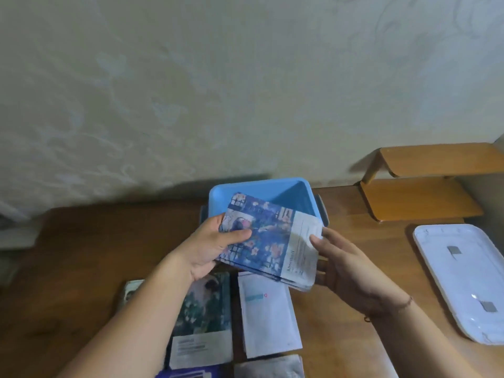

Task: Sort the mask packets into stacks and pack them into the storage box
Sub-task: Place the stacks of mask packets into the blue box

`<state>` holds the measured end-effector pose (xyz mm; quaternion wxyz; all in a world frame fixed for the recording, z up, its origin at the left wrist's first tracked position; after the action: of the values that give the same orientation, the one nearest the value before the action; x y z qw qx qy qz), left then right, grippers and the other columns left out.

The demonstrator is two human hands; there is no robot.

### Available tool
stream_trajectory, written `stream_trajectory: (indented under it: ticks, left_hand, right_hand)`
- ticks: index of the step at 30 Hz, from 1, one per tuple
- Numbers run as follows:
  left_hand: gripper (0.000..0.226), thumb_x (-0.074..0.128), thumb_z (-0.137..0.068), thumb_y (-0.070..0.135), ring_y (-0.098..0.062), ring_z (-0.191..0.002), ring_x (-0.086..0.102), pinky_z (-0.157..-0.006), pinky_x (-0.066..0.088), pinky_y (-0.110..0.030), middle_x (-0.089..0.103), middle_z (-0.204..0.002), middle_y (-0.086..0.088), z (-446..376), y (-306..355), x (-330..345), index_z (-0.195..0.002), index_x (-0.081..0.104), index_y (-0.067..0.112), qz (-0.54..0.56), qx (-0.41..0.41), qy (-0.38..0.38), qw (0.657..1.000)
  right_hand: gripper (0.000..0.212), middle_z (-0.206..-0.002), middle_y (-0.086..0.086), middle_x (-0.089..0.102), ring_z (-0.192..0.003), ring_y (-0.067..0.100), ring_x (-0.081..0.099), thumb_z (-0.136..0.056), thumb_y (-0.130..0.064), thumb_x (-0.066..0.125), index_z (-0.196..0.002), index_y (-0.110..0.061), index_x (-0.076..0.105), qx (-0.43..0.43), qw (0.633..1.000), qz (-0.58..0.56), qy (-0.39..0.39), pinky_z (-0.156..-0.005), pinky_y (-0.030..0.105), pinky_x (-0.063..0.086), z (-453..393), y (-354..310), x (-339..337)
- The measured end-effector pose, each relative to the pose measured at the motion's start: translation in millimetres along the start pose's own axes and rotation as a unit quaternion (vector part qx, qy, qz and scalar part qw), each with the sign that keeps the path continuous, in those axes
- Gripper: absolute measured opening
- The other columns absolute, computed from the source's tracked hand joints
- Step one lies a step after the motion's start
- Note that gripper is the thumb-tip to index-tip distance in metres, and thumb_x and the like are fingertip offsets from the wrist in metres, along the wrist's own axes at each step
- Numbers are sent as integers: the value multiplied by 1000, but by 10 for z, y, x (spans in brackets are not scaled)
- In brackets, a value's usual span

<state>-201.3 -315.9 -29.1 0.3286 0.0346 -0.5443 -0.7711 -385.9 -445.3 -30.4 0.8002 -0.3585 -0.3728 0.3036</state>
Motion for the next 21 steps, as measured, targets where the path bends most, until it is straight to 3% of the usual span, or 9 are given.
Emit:
stream_trajectory:
  ticks: [3, 5, 7, 10, 12, 17, 19, 21]
  left_hand:
    - [18, 67, -86, 1, -29, -103, 67, -90, 55, -43, 69, -109, -16, -62, 148, -143, -102, 64, 9, -21, 45, 76, 996]
    - [16, 67, -89, 5, -23, -102, 70, -77, 56, -32, 71, -106, -8, -137, 199, -201, -104, 64, 11, -52, 63, 125, 989]
    - [29, 72, -87, 16, -21, -101, 69, -73, 54, -30, 71, -105, 1, -210, 239, -296, -114, 62, 15, -139, 72, 195, 968]
    - [65, 74, -85, 28, -15, -94, 65, -89, 52, -34, 66, -103, 9, -221, 302, -421, -141, 43, 21, -330, 80, 259, 904]
    - [71, 73, -86, 27, -14, -94, 64, -91, 50, -29, 65, -109, 4, -205, 320, -432, -147, 37, 18, -436, 111, 251, 857]
    - [45, 73, -84, 11, -7, -90, 61, -85, 54, -28, 65, -108, 1, -160, 230, -474, -127, 61, 15, -541, 213, 199, 789]
    - [39, 73, -80, 4, -5, -86, 61, -81, 51, -17, 67, -102, 2, -135, 186, -490, -117, 67, 14, -543, 254, 186, 779]
    - [35, 73, -78, -3, -4, -84, 63, -75, 46, -6, 67, -97, 3, -109, 156, -532, -109, 71, 11, -504, 272, 193, 797]
  right_hand:
    - [40, -108, 14, 69, -95, 29, 70, -95, -16, 58, -132, -18, 45, -64, 989, 95, 90, -76, 48, 59, -368, -222, 194]
    - [43, -111, 15, 67, -92, 31, 70, -94, -9, 57, -134, -17, 45, -80, 975, 145, 149, -79, 51, 58, -672, -374, 206]
    - [44, -113, 16, 65, -87, 31, 68, -92, -4, 57, -134, -15, 48, -76, 968, 170, 170, -78, 52, 57, -958, -487, 168]
    - [43, -108, 15, 63, -80, 28, 64, -92, -5, 57, -133, -13, 48, -47, 954, 229, 188, -70, 43, 57, -1256, -552, 10]
    - [40, -109, 15, 64, -81, 28, 65, -93, -6, 56, -131, -14, 49, -24, 944, 268, 190, -68, 42, 58, -1381, -508, -79]
    - [30, -95, 7, 60, -81, 26, 61, -93, -3, 51, -117, -19, 49, -10, 917, 348, 195, -63, 32, 51, -1545, -391, 24]
    - [23, -95, 9, 58, -86, 30, 61, -92, -1, 48, -111, -14, 49, 5, 912, 362, 196, -69, 39, 52, -1624, -304, 96]
    - [22, -101, 13, 59, -93, 34, 61, -92, -3, 47, -114, -5, 51, 30, 901, 388, 191, -78, 45, 54, -1700, -188, 141]
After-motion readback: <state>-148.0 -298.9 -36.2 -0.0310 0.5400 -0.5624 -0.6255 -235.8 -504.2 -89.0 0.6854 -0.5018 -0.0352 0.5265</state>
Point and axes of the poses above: each hand's wrist, its own z-axis away from the middle knuckle, its own x-axis out of the palm, y = z × x, the point moved 6 cm from there along -z, towards the middle knuckle
